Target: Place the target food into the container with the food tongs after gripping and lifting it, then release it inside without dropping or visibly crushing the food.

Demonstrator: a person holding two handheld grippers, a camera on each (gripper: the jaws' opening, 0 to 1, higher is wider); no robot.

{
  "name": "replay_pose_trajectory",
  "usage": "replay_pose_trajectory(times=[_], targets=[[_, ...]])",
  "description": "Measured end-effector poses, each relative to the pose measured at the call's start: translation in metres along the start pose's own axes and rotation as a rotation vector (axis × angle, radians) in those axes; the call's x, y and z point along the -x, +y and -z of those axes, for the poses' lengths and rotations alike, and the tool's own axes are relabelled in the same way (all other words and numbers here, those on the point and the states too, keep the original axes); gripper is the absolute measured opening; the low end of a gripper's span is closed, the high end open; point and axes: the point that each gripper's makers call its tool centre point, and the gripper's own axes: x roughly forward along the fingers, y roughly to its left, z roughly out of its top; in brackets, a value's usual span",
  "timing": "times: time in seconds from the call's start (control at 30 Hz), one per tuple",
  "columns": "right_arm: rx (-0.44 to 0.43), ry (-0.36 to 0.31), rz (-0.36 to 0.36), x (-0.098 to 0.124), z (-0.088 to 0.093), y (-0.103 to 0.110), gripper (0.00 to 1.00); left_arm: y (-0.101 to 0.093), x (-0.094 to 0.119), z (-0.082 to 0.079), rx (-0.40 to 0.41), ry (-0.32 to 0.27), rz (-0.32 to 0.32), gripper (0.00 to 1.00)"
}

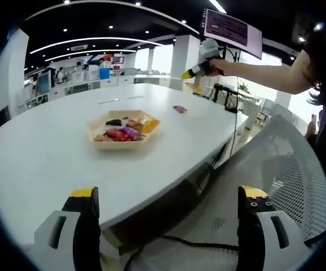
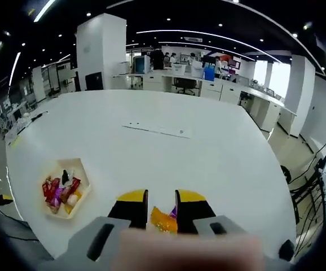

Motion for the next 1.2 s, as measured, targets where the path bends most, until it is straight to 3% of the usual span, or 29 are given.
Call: replay_pose_trajectory(times=[0.63,1.2], targets=[[0.009,-0.034,-0.194,-0.041,-0.045,0.111,0.18,-0.001,0.000,-0.002,-0.005,-0.007,0.004,0.99],[0.085,0.002,-0.366,-0.065,-0.051,0.210,0.18,0.001,0.000,-0.005,-0.005,-0.022,-0.004,0.99]])
